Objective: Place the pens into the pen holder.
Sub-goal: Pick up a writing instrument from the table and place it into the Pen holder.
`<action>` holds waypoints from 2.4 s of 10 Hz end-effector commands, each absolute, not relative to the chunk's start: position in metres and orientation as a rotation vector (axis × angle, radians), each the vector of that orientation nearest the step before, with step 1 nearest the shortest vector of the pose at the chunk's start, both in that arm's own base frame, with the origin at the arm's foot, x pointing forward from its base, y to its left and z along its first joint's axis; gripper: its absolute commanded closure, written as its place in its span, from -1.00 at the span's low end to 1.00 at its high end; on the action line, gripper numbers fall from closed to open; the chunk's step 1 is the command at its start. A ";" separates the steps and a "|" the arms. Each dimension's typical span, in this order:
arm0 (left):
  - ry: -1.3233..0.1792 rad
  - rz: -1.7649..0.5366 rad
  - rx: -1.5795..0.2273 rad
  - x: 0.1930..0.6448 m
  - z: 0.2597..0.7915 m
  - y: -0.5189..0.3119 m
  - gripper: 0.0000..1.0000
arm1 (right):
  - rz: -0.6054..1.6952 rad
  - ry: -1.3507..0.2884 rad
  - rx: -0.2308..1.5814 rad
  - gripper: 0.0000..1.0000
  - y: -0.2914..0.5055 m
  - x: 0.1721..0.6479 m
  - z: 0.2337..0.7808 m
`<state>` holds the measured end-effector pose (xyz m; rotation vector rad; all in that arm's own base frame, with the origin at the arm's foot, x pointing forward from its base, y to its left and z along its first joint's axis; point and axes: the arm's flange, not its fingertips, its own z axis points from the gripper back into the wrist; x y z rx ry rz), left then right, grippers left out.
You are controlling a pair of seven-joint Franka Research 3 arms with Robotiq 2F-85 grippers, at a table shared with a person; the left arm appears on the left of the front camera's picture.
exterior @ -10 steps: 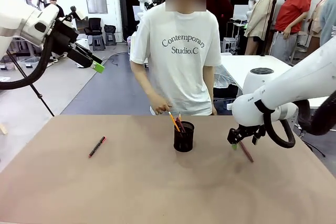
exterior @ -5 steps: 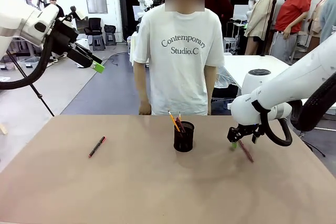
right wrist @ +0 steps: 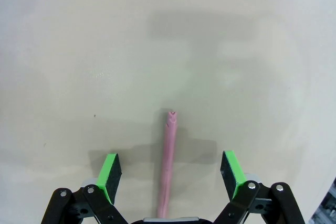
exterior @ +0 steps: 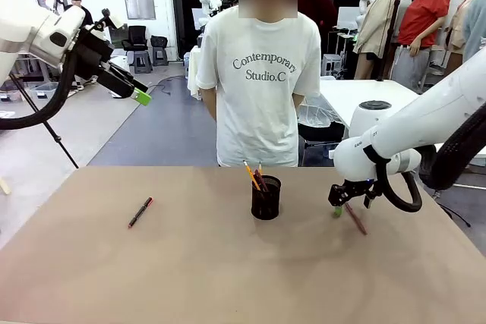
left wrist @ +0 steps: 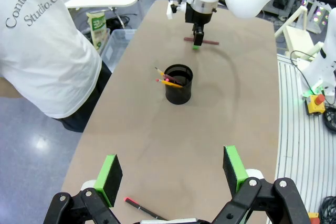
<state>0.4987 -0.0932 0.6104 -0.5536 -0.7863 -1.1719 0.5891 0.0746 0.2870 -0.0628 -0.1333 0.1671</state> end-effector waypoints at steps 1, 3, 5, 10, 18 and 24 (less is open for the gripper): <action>-0.792 -1.170 -0.544 0.497 0.610 -0.093 -1.00 | 0.132 -0.154 -0.051 -1.00 0.075 0.600 0.284; -0.792 -1.170 -0.544 0.497 0.610 -0.093 -1.00 | 0.107 -0.177 -0.042 -1.00 0.073 0.605 0.284; -0.792 -1.170 -0.544 0.497 0.610 -0.093 -1.00 | 0.102 -0.179 -0.027 -1.00 0.072 0.605 0.283; -0.792 -1.170 -0.544 0.497 0.610 -0.093 -1.00 | 0.096 -0.142 0.029 0.73 0.064 0.606 0.286; -0.792 -1.170 -0.544 0.497 0.610 -0.093 -1.00 | 0.175 -0.077 -0.066 1.00 0.084 0.624 0.308; -0.792 -1.170 -0.544 0.497 0.610 -0.093 -1.00 | 0.321 -0.293 0.547 1.00 0.050 0.623 0.377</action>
